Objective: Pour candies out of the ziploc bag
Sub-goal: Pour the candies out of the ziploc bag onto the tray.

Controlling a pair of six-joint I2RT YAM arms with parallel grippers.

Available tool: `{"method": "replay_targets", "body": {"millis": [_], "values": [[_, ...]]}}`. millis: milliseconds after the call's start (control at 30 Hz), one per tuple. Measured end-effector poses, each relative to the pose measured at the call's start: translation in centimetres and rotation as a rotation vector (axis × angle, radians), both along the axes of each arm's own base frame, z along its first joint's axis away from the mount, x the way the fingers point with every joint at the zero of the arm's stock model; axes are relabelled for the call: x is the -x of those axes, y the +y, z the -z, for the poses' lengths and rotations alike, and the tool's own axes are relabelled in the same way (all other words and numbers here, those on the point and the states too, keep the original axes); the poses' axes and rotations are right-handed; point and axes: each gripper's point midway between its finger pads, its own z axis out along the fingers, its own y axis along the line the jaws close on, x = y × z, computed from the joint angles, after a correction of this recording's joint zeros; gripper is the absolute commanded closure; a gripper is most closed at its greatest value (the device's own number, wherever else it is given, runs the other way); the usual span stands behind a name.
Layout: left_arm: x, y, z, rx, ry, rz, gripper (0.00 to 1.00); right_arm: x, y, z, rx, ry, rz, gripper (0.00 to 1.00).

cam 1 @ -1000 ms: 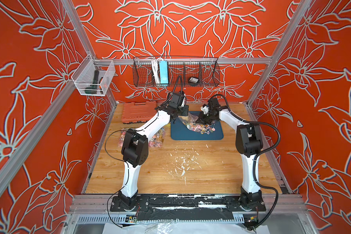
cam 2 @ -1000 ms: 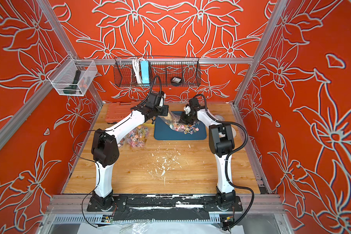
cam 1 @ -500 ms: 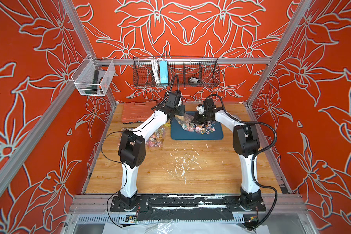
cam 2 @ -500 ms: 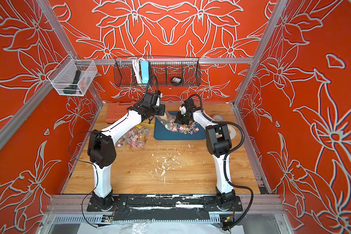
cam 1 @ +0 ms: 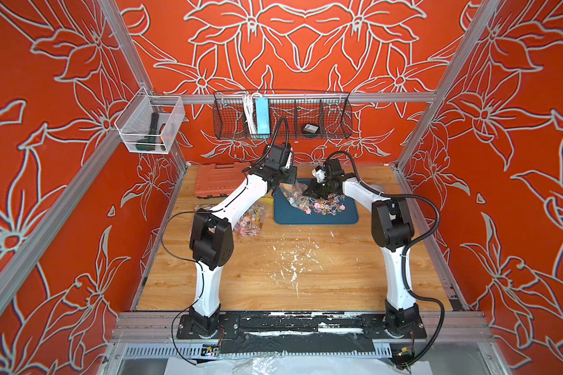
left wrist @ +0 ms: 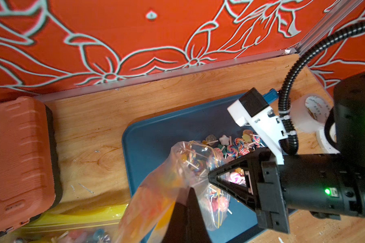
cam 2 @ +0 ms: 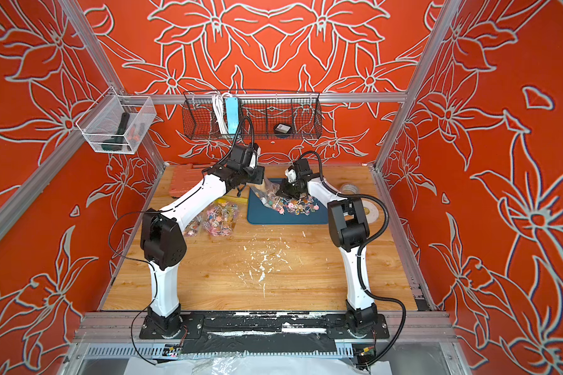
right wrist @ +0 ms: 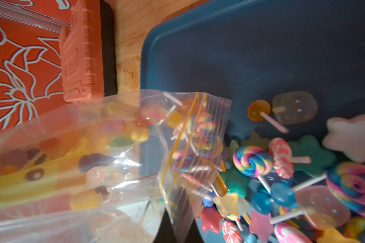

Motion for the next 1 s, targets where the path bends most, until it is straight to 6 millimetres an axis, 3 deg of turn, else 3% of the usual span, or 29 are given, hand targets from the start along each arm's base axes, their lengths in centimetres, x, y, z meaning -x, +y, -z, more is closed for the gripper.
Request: {"method": "replay_targets", "body": {"millis": [1000], "values": [[1.1, 1.3, -1.3, -0.089, 0.021, 0.004, 1.00, 0.4, 4.0, 0.0, -0.103, -0.016, -0.067, 1.00]]}}
